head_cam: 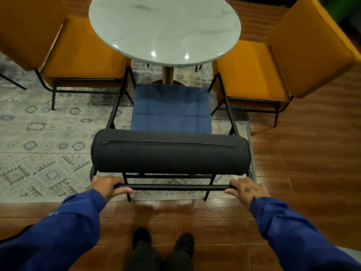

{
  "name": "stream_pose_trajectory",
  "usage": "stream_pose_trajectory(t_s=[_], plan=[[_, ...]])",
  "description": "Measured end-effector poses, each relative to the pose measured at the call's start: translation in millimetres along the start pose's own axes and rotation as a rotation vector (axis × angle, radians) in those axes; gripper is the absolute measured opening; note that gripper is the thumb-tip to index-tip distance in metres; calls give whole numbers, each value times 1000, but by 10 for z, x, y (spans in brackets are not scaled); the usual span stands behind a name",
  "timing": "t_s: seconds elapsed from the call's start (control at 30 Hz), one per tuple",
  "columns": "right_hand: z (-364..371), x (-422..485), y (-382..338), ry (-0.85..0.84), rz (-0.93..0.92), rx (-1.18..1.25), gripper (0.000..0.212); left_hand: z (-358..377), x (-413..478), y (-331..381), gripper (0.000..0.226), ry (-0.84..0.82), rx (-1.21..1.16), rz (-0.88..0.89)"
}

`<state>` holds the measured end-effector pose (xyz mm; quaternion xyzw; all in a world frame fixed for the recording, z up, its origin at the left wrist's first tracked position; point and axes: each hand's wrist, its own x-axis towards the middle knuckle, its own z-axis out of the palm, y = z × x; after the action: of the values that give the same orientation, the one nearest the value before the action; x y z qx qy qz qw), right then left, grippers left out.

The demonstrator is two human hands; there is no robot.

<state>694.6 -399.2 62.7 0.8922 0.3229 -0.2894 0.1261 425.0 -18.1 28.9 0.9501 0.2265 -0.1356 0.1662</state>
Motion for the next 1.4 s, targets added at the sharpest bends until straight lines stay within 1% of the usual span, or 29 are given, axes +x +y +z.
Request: stream_pose_trajectory(t_s=[0.1, 0.17, 0.23, 0.33, 0.43, 0.53, 0.6, 0.73, 1.0, 1.17, 1.27, 1.33, 1.4], plan=[[-50, 31, 9, -21, -17, -32, 45, -31, 14, 22, 74, -43, 12, 56], [-60, 37, -19, -48, -34, -33, 45, -40, 2, 110, 58, -116, 71, 106], [-23, 29, -121, -16, -62, -3, 45, -41, 11, 264, 45, -172, 87, 114], [11, 19, -397, -16, -132, 70, 57, -25, 66, 468, 43, -227, 75, 95], [-8, 35, -566, -39, -186, 33, 43, -10, 97, 504, 43, -272, 108, 74], [-31, 53, -571, -10, -179, -15, 38, -36, 128, 480, 43, -315, 83, 61], [-38, 61, -564, 11, -167, -15, 38, -50, 158, 485, 42, -320, 72, 56], [-113, 105, -574, -35, -139, 24, 41, -93, 181, 523, 42, -302, 70, 34], [12, -1, -556, 4, -77, 126, 40, 13, -26, 724, 45, -215, 233, -84], [-4, -3, -548, 12, -96, 94, 36, -22, -58, 812, 44, -238, 216, -150], [-6, -29, -558, 22, -84, 104, 40, -107, -73, 917, 40, -251, 173, -207], [-52, -60, -569, 55, -93, 130, 43, -192, -87, 1020, 38, -218, 167, -212], [-140, -211, -562, 166, -123, 197, 46, -335, -193, 1151, 37, -150, 137, -195]])
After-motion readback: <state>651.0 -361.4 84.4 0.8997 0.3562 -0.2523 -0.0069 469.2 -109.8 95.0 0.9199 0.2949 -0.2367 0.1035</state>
